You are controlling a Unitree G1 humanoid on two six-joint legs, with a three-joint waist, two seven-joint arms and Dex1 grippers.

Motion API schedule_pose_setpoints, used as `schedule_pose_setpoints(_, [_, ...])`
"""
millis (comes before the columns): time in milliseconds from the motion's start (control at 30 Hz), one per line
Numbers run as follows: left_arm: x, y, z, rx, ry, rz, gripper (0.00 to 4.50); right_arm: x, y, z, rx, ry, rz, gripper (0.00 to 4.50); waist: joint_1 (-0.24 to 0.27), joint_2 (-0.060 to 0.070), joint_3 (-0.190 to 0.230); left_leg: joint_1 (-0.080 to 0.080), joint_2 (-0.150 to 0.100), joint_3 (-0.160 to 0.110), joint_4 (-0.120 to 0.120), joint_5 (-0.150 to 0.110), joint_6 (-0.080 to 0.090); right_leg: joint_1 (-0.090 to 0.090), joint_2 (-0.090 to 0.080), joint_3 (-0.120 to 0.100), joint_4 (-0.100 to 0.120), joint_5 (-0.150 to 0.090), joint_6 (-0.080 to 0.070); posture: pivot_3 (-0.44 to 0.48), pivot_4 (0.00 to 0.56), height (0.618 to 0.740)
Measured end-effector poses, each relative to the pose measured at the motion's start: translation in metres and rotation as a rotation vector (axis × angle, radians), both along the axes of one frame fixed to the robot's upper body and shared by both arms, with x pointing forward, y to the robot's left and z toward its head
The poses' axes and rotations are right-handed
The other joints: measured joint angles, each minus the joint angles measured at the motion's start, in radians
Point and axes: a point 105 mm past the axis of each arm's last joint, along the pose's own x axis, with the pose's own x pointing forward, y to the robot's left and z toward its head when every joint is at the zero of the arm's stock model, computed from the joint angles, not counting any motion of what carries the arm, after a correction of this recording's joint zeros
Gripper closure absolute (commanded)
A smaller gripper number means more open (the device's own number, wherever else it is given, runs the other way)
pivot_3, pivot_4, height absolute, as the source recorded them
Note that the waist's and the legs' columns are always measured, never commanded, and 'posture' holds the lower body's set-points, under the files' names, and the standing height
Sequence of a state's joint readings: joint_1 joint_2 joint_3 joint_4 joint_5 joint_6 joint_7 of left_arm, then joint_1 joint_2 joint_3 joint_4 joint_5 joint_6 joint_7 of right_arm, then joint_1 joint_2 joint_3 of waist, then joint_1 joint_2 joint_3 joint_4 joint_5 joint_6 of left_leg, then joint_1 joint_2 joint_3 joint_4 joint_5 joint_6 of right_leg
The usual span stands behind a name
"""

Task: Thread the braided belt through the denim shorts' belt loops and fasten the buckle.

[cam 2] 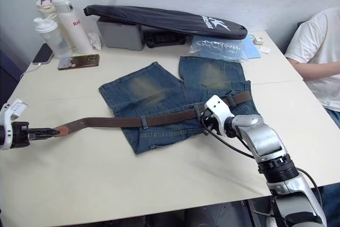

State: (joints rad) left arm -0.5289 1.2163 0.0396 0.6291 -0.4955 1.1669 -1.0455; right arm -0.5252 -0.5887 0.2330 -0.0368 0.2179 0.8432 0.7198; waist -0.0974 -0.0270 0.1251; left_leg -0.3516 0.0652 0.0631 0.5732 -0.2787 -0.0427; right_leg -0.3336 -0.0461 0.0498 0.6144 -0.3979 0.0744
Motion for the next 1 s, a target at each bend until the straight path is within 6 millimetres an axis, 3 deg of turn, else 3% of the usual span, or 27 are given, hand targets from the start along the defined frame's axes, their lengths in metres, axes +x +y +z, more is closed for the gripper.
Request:
schedule_pose_setpoints(233, [-0.024, 0.045, 0.009, 0.11, 0.045, 0.118, 4.44, 0.001, 0.003, 0.0, 0.0, -0.006, 0.023, 4.5, 0.0, 0.002, -0.003, 0.001, 0.0, -0.004, 0.0, -0.001, -0.002, -0.009, -0.003, -0.005, 0.006, 0.0, -0.002, 0.0, 0.15, 0.74])
schedule_pose_setpoints(467, [-0.015, 0.05, 0.02, 0.16, 0.014, 0.119, 4.44, 0.002, 0.002, -0.002, -0.01, -0.005, 0.022, 4.5, 0.005, 0.001, -0.005, 0.001, -0.001, -0.003, -0.001, -0.001, -0.002, -0.011, -0.012, -0.021, 0.007, -0.001, -0.015, 0.0, 0.15, 0.74])
schedule_pose_setpoints(667, [0.008, 0.034, 0.028, 0.185, -0.034, 0.036, 4.44, 0.001, 0.002, -0.001, -0.009, -0.009, 0.021, 4.5, 0.008, 0.001, -0.005, 0.001, -0.001, -0.001, -0.003, -0.001, -0.002, -0.012, -0.013, -0.024, 0.008, 0.003, -0.009, 0.0, 0.15, 0.74])
schedule_pose_setpoints(800, [0.035, 0.011, 0.047, 0.235, -0.172, -0.134, 4.44, -0.001, 0.0, -0.003, -0.016, -0.006, 0.011, 4.5, 0.013, 0.001, -0.006, 0.0, -0.001, -0.001, -0.004, -0.001, -0.002, -0.012, -0.014, -0.025, 0.007, 0.003, -0.009, 0.0, 0.15, 0.74])
schedule_pose_setpoints(1000, [0.072, -0.031, 0.049, 0.361, -0.377, -0.469, 4.44, -0.004, 0.001, -0.002, -0.012, -0.014, -0.007, 4.5, 0.014, 0.001, -0.008, 0.0, -0.001, 0.0, -0.004, -0.001, -0.001, -0.013, -0.014, -0.027, 0.007, 0.003, -0.009, 0.0, 0.15, 0.74])
